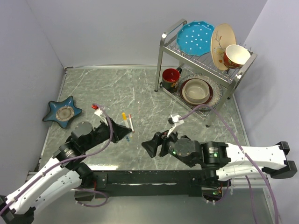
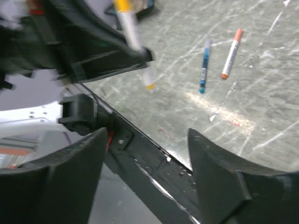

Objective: Insert the pens into the pen caps

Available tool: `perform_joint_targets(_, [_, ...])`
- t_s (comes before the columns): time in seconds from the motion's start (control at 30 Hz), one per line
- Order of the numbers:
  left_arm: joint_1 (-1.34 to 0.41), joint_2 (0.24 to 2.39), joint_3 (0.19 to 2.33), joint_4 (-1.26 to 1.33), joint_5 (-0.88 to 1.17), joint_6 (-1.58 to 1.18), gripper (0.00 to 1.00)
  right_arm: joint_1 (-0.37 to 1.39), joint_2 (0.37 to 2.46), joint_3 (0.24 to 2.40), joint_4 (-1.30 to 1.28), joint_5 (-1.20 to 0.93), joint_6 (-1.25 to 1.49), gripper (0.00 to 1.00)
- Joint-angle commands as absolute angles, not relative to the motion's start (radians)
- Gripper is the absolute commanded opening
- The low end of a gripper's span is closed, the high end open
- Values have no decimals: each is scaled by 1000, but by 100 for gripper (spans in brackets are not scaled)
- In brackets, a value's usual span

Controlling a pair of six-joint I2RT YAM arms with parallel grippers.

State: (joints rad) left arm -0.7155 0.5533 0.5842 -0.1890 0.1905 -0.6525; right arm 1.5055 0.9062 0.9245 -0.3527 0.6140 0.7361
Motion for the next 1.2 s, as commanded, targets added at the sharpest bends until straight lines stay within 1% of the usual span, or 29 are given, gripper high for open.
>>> perform_joint_targets(0.0, [-712, 633, 641, -385, -176, -772, 4, 1506, 848, 871, -364, 664, 752, 84])
perform_joint_targets(0.03, [-712, 668, 647, -399, -195, -770, 4, 1506, 839, 867, -368, 669, 767, 86])
perform_joint_targets(0.07, [-712, 686, 650, -426, -219, -772, 3, 1506, 833, 861, -382, 678, 778, 90])
perform_joint_targets(0.1, [-712, 705, 652, -436, -265, -775, 2, 1506, 828, 848, -390, 686, 785, 91])
perform_joint_targets(0.23, [-700, 846, 661, -454, -308, -808, 1, 1508, 776, 813, -433, 721, 839, 92])
perform_joint_targets(0.5, [-597, 1046, 655, -422, -230, -899, 1, 1505, 655, 764, -437, 716, 818, 93])
perform_joint_targets(0.63, [-551, 1086, 606, -387, -212, -962, 10, 1506, 627, 755, -459, 727, 822, 93])
perform_joint_targets(0.67, [-539, 1094, 600, -387, -207, -969, 17, 1506, 623, 755, -471, 727, 827, 93])
perform_joint_targets(0.73, [-522, 1112, 583, -385, -198, -976, 22, 1506, 612, 752, -482, 723, 839, 93])
perform_joint_targets(1.0, [-489, 1108, 519, -351, -172, -1005, 22, 1506, 574, 727, -520, 709, 891, 92])
perform_joint_targets(1.1, [-485, 1094, 532, -377, -187, -994, 31, 1506, 580, 738, -511, 698, 884, 92])
perform_joint_targets(1.13, [-480, 1091, 535, -386, -190, -993, 37, 1506, 584, 742, -511, 698, 884, 92])
perform_joint_targets(1.17, [-479, 1085, 541, -399, -195, -992, 40, 1506, 598, 756, -512, 695, 882, 92])
